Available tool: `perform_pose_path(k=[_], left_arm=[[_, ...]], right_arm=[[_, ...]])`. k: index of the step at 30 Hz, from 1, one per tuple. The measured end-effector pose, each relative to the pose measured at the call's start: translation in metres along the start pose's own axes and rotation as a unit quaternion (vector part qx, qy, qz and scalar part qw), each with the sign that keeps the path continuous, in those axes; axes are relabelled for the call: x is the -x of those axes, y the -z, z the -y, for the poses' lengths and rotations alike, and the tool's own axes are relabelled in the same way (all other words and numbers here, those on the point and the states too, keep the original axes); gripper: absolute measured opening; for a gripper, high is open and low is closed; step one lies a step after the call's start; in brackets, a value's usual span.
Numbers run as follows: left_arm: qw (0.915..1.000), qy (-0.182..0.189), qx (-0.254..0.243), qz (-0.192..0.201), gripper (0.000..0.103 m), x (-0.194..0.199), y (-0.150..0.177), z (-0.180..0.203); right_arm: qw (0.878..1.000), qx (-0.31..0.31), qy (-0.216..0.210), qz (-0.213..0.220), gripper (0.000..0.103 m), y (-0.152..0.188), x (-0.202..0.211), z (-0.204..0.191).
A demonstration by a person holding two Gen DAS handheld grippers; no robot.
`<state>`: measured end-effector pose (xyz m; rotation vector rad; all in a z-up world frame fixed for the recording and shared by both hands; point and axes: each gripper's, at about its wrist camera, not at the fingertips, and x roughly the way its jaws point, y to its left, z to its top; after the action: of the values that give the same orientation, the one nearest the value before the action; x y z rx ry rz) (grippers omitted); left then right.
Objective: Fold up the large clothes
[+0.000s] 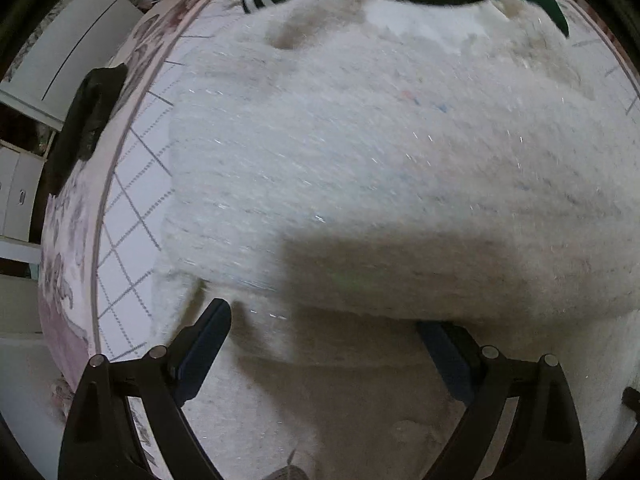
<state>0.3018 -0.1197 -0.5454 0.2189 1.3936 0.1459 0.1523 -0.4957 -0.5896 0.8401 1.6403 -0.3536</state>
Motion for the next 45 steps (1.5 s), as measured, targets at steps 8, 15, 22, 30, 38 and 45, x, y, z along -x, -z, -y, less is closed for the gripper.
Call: perform_pose_path(k=[8, 15, 22, 30, 38, 45], left_arm=[[0.9992, -0.01, 0.039, -0.001, 0.095, 0.004, 0.014, -0.022], [0.9986, -0.014, 0.05, -0.004, 0.095, 0.002, 0.03, -0.043], [0.9993, -0.024, 0.025, 0.011, 0.095, 0.009, 0.048, -0.087], [0.9995, -0.016, 0.007, 0.028, 0.095, 0.026, 0.066, -0.103], [0.9984, -0.03, 0.02, 0.043, 0.095, 0.058, 0.096, -0.06], [0.9948, -0.098, 0.028, 0.001, 0.095, 0.052, 0.133, -0.007]], right_arm=[[0.982, 0.179, 0.018, 0.06, 0.092, -0.044, 0.026, -0.063], [0.992, 0.123, -0.007, 0.037, 0.008, -0.033, 0.012, -0.045], [0.996, 0.043, -0.076, -0.031, 0.008, 0.044, -0.005, -0.038], [0.997, -0.008, 0.009, -0.078, 0.023, 0.067, -0.002, 0.021], [0.994, 0.107, 0.015, 0.004, 0.064, 0.005, 0.074, -0.012], [0.984, 0.178, 0.024, -0.005, 0.015, -0.045, 0.026, -0.016]])
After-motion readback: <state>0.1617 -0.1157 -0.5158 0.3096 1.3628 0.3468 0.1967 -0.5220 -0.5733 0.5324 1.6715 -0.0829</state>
